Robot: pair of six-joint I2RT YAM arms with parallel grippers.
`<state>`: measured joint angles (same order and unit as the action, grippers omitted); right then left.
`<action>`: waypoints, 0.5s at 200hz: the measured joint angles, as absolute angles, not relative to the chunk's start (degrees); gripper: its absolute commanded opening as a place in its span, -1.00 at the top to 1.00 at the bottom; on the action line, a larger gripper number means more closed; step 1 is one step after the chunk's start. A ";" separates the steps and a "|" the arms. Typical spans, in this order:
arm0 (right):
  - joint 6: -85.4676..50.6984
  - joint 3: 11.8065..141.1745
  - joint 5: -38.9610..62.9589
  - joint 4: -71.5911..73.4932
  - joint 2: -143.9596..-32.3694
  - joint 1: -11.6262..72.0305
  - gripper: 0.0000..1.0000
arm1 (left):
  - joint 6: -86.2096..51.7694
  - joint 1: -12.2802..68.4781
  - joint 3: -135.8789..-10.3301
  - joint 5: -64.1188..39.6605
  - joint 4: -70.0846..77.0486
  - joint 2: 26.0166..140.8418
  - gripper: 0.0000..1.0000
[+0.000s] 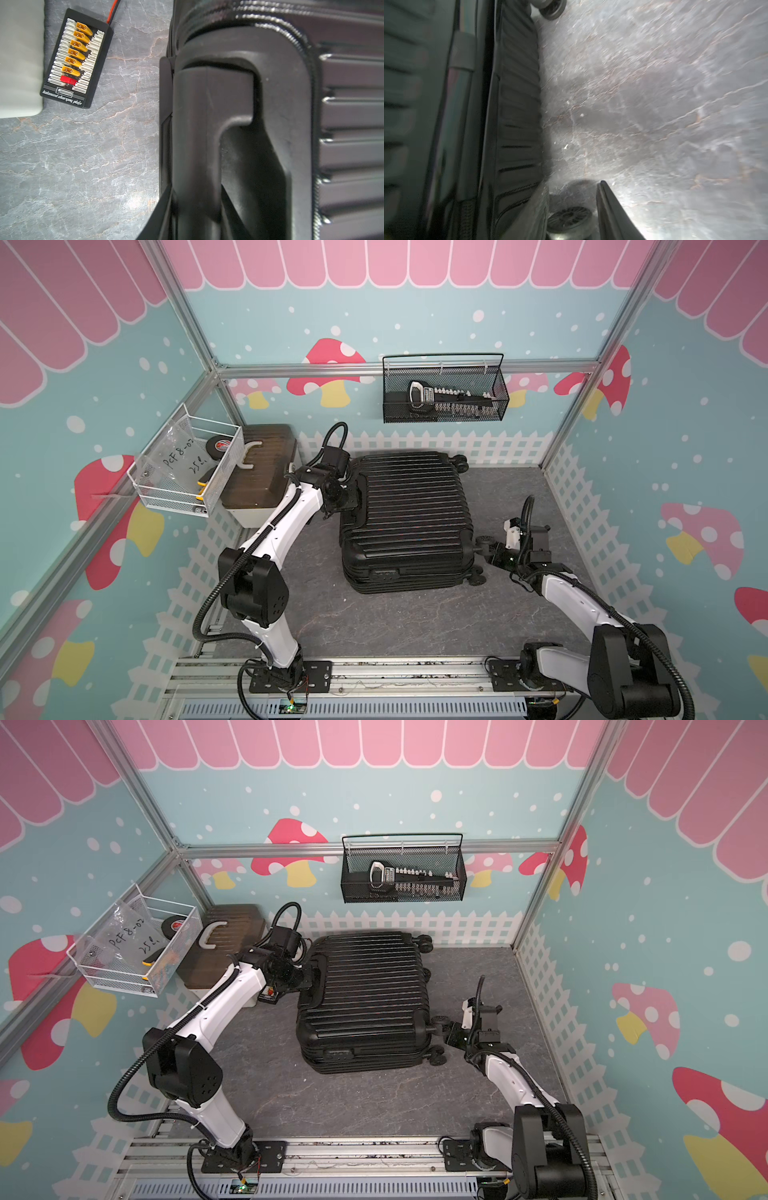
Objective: Close the suitcase zippers
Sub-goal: Adjust the suitcase at the center of the board.
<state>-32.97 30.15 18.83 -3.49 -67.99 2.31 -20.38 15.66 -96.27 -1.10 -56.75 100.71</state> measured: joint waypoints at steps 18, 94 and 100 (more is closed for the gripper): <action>-33.74 27.94 18.02 -3.40 -65.41 3.27 0.18 | -19.90 15.07 -96.31 -1.56 -56.25 101.12 1.00; -34.06 21.93 18.96 0.01 -56.82 5.32 0.18 | -15.27 11.25 -100.68 -6.15 -55.46 105.38 1.00; -33.95 21.41 19.40 0.69 -56.71 5.89 0.17 | -14.66 11.00 -101.67 -6.28 -55.61 106.17 1.00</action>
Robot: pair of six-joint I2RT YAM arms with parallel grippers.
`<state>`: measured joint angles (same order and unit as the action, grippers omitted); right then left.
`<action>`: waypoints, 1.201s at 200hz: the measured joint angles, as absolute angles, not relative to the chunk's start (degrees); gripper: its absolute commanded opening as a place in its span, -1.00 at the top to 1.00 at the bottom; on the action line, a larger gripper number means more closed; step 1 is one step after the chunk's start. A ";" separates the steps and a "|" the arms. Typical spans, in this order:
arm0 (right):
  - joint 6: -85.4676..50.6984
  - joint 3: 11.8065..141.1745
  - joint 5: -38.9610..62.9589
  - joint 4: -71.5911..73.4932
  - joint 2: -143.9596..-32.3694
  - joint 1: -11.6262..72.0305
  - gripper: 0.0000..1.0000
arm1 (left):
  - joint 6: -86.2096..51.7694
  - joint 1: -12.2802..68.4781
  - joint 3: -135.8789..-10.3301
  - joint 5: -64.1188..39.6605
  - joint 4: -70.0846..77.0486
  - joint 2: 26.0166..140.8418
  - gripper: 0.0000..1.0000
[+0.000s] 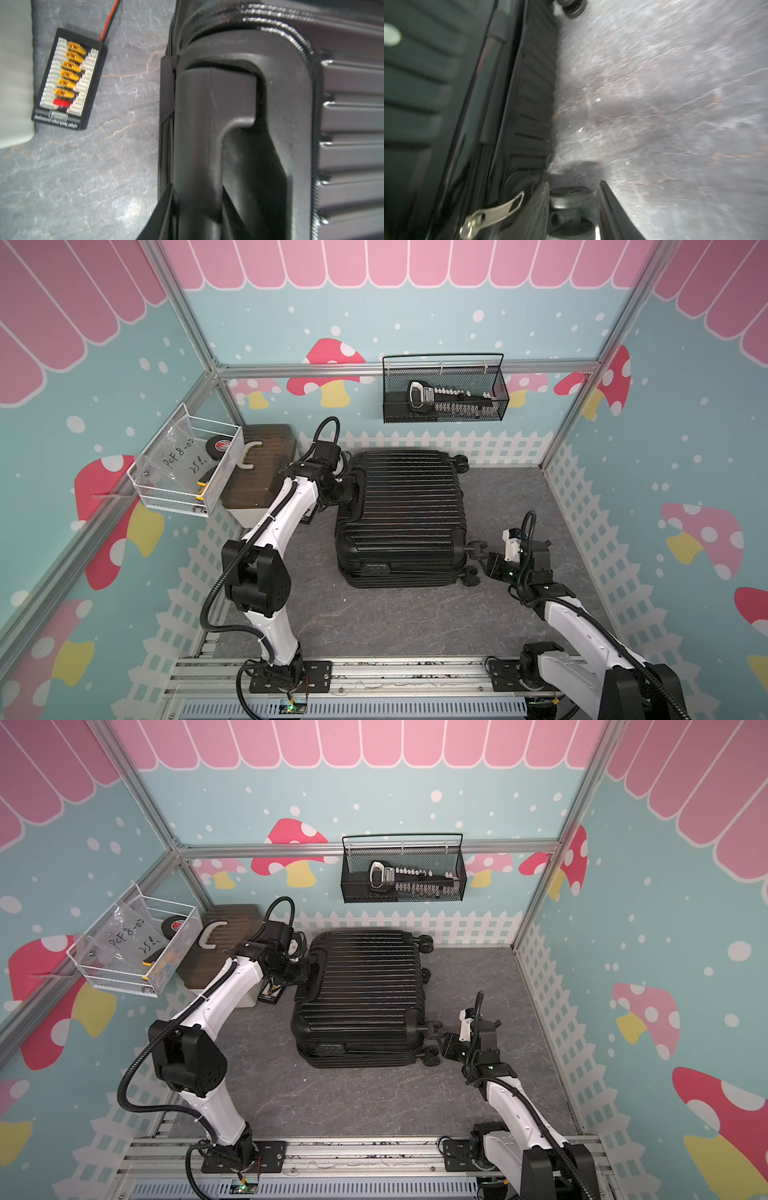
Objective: Close the suitcase zippers
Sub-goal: Adjust the suitcase at the center of the board, then zip the zipper on the suitcase.
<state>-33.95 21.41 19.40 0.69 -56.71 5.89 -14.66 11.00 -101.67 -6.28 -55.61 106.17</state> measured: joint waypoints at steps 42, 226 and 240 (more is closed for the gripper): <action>-33.04 16.60 20.53 6.81 -53.43 10.46 0.17 | -10.66 9.28 -112.33 -8.23 -58.74 113.80 1.00; -14.96 11.03 27.33 41.12 -68.73 12.99 0.25 | -5.63 7.33 -124.18 -10.48 -66.00 120.95 1.00; -14.92 11.25 30.02 43.77 -71.81 11.90 0.22 | -5.23 6.96 -124.57 -10.76 -66.08 121.21 1.00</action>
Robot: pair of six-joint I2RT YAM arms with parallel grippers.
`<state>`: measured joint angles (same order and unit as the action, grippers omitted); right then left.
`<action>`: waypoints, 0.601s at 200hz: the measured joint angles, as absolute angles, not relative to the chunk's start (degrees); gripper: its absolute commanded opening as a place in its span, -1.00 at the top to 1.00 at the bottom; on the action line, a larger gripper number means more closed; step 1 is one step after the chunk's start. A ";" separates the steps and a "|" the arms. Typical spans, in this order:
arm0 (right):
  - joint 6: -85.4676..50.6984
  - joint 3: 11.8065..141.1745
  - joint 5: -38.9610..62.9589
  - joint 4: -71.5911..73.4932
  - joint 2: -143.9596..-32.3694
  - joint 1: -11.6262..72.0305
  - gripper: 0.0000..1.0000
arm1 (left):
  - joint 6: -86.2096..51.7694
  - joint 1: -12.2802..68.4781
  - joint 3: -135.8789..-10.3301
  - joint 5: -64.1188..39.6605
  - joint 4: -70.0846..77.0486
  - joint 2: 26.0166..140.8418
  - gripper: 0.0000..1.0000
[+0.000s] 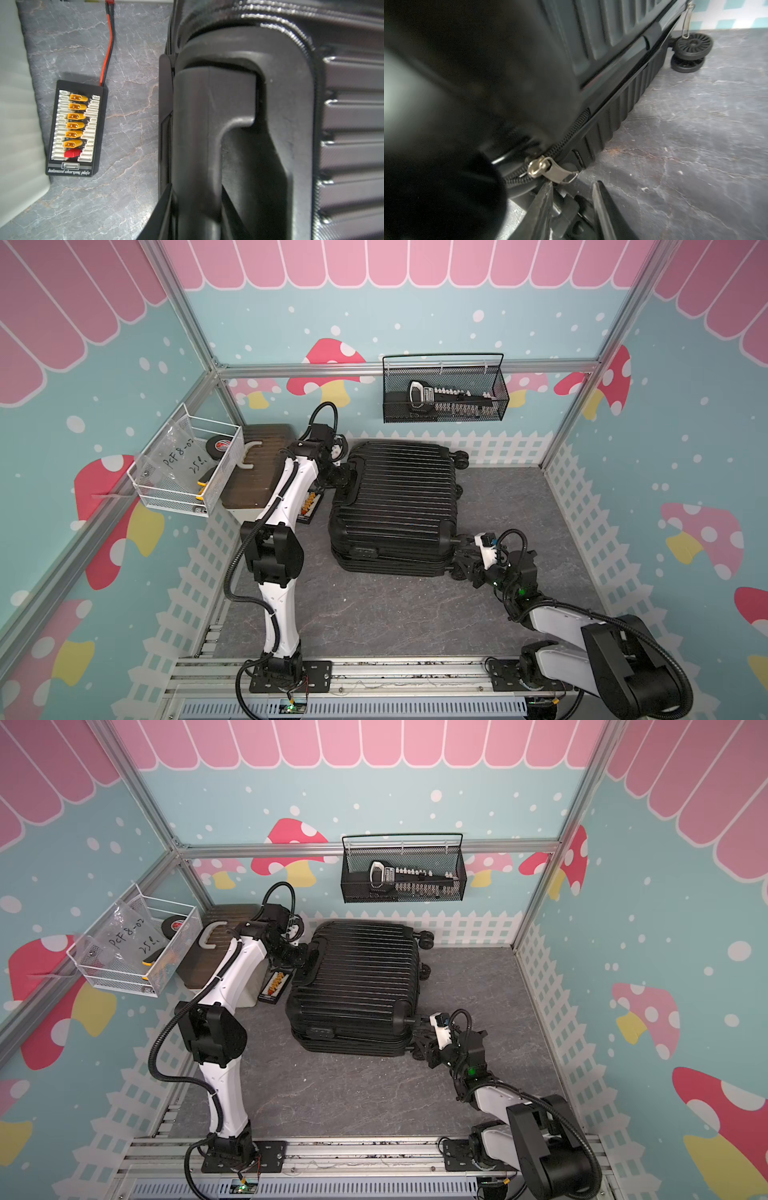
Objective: Close the suitcase zippers
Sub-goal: Zip the zipper on the suitcase.
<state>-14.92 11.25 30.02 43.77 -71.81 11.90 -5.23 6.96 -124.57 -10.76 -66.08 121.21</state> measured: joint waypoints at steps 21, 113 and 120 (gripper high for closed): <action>-14.72 12.47 33.74 46.87 -75.57 11.25 0.19 | -4.58 6.52 -125.03 -11.00 -66.22 121.54 1.00; -16.36 16.93 46.74 57.69 -88.07 10.74 0.59 | -2.79 5.10 -126.52 -11.11 -66.39 122.50 1.00; -16.88 16.93 47.68 58.26 -88.33 10.72 0.65 | -2.76 5.10 -126.61 -11.07 -66.41 122.58 1.00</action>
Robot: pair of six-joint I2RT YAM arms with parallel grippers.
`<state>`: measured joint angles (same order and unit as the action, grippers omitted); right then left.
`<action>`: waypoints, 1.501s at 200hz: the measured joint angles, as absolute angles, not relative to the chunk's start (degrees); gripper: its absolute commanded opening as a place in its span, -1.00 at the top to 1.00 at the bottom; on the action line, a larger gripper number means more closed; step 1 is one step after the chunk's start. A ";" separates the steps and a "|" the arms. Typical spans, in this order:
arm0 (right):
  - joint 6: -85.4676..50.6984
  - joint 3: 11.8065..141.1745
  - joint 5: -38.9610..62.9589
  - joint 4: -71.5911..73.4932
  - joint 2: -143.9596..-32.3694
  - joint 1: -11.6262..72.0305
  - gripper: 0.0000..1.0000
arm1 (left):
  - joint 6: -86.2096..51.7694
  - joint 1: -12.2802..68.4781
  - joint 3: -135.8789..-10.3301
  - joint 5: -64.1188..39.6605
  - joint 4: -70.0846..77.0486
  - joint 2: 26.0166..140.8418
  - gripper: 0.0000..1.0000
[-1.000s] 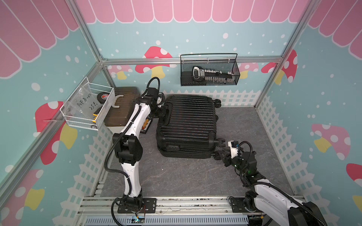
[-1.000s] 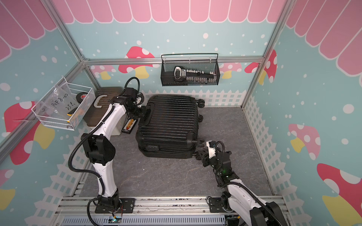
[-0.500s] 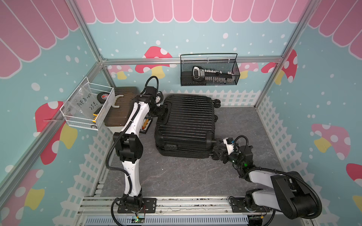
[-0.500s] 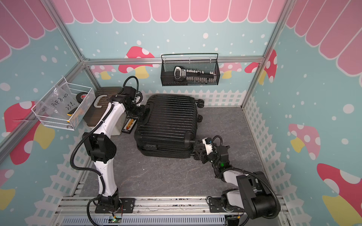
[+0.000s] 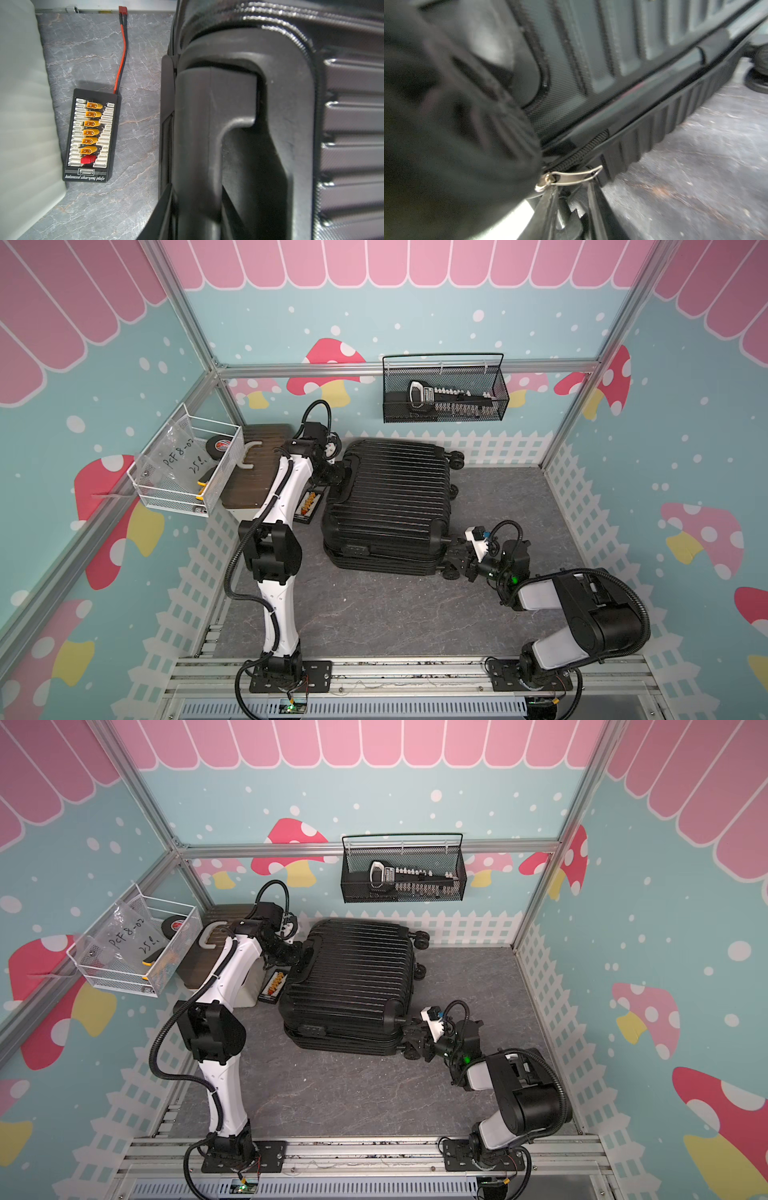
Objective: Close the suitcase zippers
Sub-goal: Zip the zipper on the suitcase.
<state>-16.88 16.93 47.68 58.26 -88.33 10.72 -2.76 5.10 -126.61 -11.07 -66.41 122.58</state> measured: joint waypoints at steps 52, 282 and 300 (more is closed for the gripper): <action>-20.08 16.27 51.96 59.22 -87.61 10.72 0.86 | -2.79 4.99 -127.02 -10.50 -66.48 122.80 1.00; -24.03 21.89 58.04 63.40 -97.36 9.72 0.19 | -1.45 4.01 -130.13 -11.62 -66.78 125.21 1.00; -26.37 22.06 59.86 67.37 -99.83 9.80 0.34 | -1.26 3.97 -130.21 -11.62 -66.67 125.27 1.00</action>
<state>-26.37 22.06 59.86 67.37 -99.83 9.80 -1.26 3.97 -130.21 -11.62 -66.67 125.27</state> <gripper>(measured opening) 0.379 0.291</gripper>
